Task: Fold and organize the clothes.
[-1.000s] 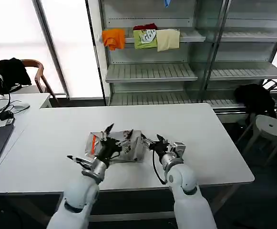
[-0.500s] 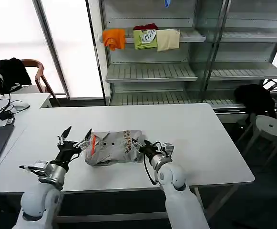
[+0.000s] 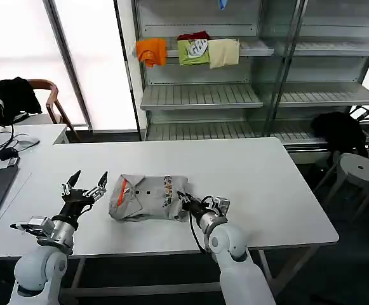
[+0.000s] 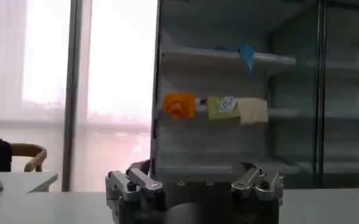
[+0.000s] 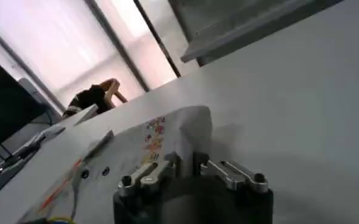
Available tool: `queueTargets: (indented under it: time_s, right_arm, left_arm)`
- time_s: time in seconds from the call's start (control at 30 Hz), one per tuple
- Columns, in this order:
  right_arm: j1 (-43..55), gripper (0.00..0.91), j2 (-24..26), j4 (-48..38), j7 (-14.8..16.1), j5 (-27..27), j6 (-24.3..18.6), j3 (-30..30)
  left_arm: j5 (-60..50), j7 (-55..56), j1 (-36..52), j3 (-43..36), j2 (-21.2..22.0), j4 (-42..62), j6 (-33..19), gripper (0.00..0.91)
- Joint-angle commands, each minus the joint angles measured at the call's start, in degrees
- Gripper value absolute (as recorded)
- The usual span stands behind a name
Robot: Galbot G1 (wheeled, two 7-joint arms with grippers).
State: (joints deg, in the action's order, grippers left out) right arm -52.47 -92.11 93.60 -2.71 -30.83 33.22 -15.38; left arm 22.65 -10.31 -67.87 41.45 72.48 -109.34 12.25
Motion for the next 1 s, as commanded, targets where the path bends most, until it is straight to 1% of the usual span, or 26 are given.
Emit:
queueTargets:
  time_s: [0.03, 0.17, 0.27, 0.33, 0.43, 0.47, 0.5, 0.53, 0.6, 0.73, 0.8, 0.87, 0.9, 1.0]
  right_arm:
    - [-0.3, 0.000, 5.0, 1.3, -1.3, -0.3, 0.1, -1.9]
    - [1.1, 0.000, 6.6, 1.2, -2.0, -0.3, 0.1, -2.8]
    - [2.1, 0.000, 8.0, 1.0, -1.9, -0.2, 0.2, -3.1]
    - [3.4, 0.000, 9.1, 0.2, -1.6, 1.6, 0.2, -2.7]
    - [4.1, 0.000, 9.2, -0.4, -1.2, 3.0, 0.2, -2.9]
    - [4.2, 0.000, 9.6, -0.3, -0.8, 4.4, 0.2, -3.3]
    - [4.2, 0.544, 10.1, -0.2, -0.6, 5.8, 0.2, -3.2]
    - [3.9, 0.907, 10.6, 0.1, 0.1, 8.0, 0.2, -3.0]
    - [2.5, 0.907, 11.0, 1.6, 1.9, 13.5, 0.1, -2.9]
    - [-1.8, 0.907, 8.3, 7.3, 4.9, 22.8, -0.1, -3.3]
    - [-3.1, 0.907, 9.3, 10.2, 4.7, 23.0, -0.1, -1.8]
    - [-4.3, 0.907, 9.6, 12.8, 5.2, 24.5, -0.1, -0.9]
    - [-4.5, 0.907, 9.6, 13.0, 5.3, 24.6, -0.1, -0.9]
    - [-3.5, 0.907, 10.0, 13.5, 6.6, 27.3, -0.5, 0.3]
  left_arm:
    - [1.2, -0.2, -0.5, 1.5, 0.0, -0.1, -0.1, 0.907]
    - [1.1, -0.2, -0.5, 1.0, 0.2, -0.4, 0.2, 0.907]
    - [0.8, -0.2, -0.5, 0.6, 0.5, -0.6, 0.4, 0.907]
    - [0.7, -0.2, -0.5, 0.2, 0.9, -0.9, 0.7, 0.907]
    - [0.3, -0.2, -0.3, -0.2, 1.4, -1.4, 1.4, 0.907]
    - [0.3, -0.2, -0.3, -0.4, 1.6, -1.6, 1.5, 0.907]
    - [0.2, -0.3, -0.3, -0.4, 1.6, -1.7, 1.6, 0.907]
    - [0.2, -0.3, -0.4, -0.5, 1.7, -1.8, 1.6, 0.907]
    - [0.2, -0.4, -0.5, -0.5, 1.7, -1.8, 1.7, 0.907]
    - [0.3, -0.5, -0.8, -0.4, 1.6, -1.6, 1.6, 0.907]
    - [0.4, -0.5, -1.0, -0.4, 1.5, -1.6, 1.5, 0.907]
    - [0.6, -0.6, -1.2, -0.1, 1.4, -1.6, 1.4, 0.907]
    - [0.8, -0.6, -1.4, 0.0, 1.3, -1.7, 1.3, 0.907]
    - [0.9, -0.6, -1.8, 0.2, 1.2, -1.4, 1.1, 0.907]
